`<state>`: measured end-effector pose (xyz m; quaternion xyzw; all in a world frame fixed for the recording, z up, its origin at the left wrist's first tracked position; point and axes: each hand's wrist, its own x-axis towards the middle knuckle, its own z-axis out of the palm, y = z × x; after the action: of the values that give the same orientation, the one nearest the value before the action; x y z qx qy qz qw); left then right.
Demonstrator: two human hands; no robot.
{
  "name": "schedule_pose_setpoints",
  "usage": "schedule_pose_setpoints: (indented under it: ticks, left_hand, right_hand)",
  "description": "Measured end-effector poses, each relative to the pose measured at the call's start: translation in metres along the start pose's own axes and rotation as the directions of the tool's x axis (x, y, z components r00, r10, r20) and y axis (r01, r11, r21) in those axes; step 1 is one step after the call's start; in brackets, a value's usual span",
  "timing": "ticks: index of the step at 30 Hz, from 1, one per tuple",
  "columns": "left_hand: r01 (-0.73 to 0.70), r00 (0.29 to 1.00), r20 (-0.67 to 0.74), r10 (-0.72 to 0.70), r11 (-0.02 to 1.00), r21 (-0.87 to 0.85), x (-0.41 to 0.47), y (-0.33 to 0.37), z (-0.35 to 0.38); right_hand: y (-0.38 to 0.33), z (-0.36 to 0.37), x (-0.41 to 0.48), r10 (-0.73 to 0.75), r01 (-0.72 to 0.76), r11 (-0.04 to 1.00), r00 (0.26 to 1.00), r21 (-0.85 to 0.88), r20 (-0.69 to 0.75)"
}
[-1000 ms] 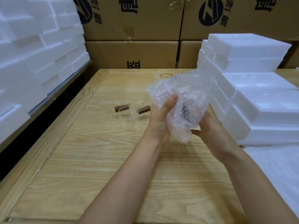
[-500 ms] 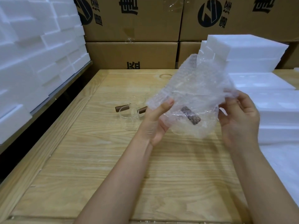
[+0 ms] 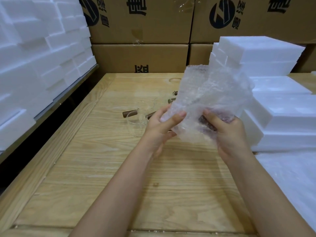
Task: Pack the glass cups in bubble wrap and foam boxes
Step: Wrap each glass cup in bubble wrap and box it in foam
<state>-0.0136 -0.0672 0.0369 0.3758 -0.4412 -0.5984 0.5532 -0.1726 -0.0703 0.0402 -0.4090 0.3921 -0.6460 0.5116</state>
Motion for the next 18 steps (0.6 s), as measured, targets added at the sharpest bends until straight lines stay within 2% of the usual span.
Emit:
schedule_pose_setpoints:
  ticks: [5, 10, 14, 18]
  left_hand:
    - [-0.002, 0.999, 0.037, -0.007, 0.971, 0.241, -0.004, 0.014, -0.013]
    - [-0.020, 0.998, 0.060, 0.010, 0.985, 0.174, -0.007, 0.014, -0.007]
    - [-0.016, 1.000, -0.007, 0.017, 0.986, 0.164, -0.003, 0.009, -0.008]
    - [-0.054, 0.998, -0.028, 0.059, 0.985, 0.163, 0.002, 0.000, -0.014]
  right_hand:
    - [0.002, 0.004, -0.003, -0.068, 0.073, 0.983, 0.997, -0.170, 0.037]
    - [-0.005, 0.006, -0.004, -0.154, 0.200, 0.917, 0.976, -0.346, 0.154]
    - [-0.006, 0.003, -0.005, -0.109, 0.173, 0.935, 0.971, -0.309, 0.212]
    - [-0.007, -0.005, -0.003, -0.014, 0.067, 0.970, 0.974, -0.234, 0.225]
